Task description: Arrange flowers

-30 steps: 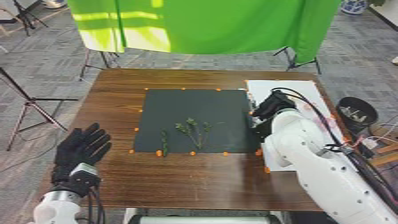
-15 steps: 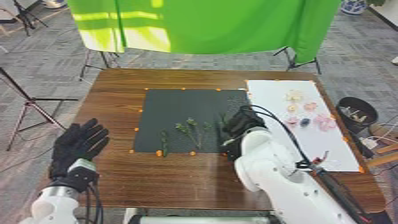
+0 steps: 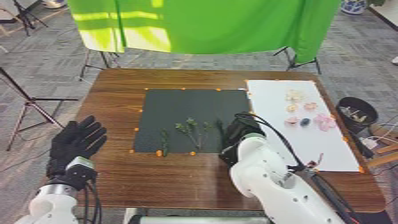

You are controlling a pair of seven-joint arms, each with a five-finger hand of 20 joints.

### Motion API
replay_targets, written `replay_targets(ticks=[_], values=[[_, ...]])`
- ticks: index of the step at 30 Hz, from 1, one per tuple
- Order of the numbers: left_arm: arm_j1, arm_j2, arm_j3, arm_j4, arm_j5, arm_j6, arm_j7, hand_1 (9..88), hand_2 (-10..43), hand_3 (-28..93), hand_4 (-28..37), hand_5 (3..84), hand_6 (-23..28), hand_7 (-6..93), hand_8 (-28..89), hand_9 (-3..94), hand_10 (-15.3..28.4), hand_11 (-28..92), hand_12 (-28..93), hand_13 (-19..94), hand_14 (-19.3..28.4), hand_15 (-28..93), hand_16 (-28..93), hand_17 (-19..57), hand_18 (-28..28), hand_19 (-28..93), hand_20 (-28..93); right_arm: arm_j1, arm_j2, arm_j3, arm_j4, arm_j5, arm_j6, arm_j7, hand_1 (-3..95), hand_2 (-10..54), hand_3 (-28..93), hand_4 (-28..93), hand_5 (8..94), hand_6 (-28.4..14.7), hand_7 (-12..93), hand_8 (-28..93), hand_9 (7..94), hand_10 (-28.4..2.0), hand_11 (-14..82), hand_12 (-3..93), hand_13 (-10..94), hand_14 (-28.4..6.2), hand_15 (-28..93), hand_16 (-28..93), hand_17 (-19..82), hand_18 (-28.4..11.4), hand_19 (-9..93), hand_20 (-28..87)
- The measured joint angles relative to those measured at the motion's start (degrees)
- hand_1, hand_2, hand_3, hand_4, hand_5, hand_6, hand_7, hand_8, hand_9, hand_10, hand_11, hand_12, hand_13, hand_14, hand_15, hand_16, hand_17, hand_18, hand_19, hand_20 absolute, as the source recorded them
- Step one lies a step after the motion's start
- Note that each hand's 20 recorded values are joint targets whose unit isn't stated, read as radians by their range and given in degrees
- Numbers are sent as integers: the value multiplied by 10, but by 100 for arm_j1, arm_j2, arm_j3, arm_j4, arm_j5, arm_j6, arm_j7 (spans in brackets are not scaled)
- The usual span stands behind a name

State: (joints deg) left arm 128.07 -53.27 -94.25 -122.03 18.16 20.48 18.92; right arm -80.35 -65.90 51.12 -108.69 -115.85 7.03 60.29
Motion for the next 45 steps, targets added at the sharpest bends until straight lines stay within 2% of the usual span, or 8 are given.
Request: replay_targets(ticks=[8,13,24,29,32,35,41,45], values=[[106,-3,-74,-30,-54,116,75,314,158,703,-283,468,117,189,-97,399,179,346,110,283,189,514,-110,-61,172,444,101,-124,43,72,-149,-70,-232,-14,516,-95,745,-237,731,-53,172,33,837,-143,106,249,806,-91,398,325,445,-217,932,193],[134,-7,-77,-35,-67,122,87,314,159,704,-283,468,118,190,-97,398,180,346,110,283,189,514,-111,-61,172,445,101,-189,43,110,-218,-60,-227,-11,451,-95,777,-235,716,-48,160,-79,806,-159,164,167,795,-108,437,235,440,-219,932,188],[179,-10,-79,-49,-81,128,127,314,159,705,-283,468,117,190,-98,398,179,346,111,284,190,515,-111,-61,172,446,99,-230,78,174,-309,-101,-247,21,415,-95,766,-223,713,-65,127,-103,794,-177,112,140,808,-114,411,207,453,-227,932,183],[236,-19,-93,-63,-87,130,153,314,159,705,-283,468,117,190,-97,397,178,346,111,283,190,514,-112,-61,172,446,99,-269,122,252,-421,-145,-500,71,409,-95,749,-212,706,-70,113,-96,775,-187,99,131,818,-116,372,205,465,-224,932,182],[244,-29,-93,-64,-87,129,156,314,159,704,-283,467,117,191,-97,397,178,346,111,282,190,514,-112,-61,172,446,99,-305,147,317,-470,-258,-564,70,408,-95,745,-206,700,-67,115,-93,759,-185,98,126,816,-117,340,203,468,-216,932,187],[240,-45,-90,-63,-87,122,173,313,159,704,-283,467,117,191,-97,397,178,346,111,283,189,513,-112,-61,172,445,99,-416,195,483,-542,-589,-495,-12,427,-95,765,-212,663,-59,125,-95,691,-175,90,129,748,-120,334,211,424,-202,925,179],[203,-110,-56,-55,-82,109,224,313,159,704,-283,468,117,189,-98,397,178,346,111,283,189,513,-111,-61,171,444,99,-836,622,1399,-675,-857,-391,-1341,443,-95,790,-254,618,-46,131,-106,600,-157,74,126,633,-133,248,177,365,-202,854,162],[157,-125,-2,-49,-80,91,240,313,158,705,-283,466,116,189,-97,396,179,344,111,282,190,513,-111,-61,172,444,99,-773,1127,1669,-538,-912,-490,-1328,452,-95,796,-274,596,-41,129,-105,579,-151,74,125,610,-135,218,182,353,-200,834,169]])
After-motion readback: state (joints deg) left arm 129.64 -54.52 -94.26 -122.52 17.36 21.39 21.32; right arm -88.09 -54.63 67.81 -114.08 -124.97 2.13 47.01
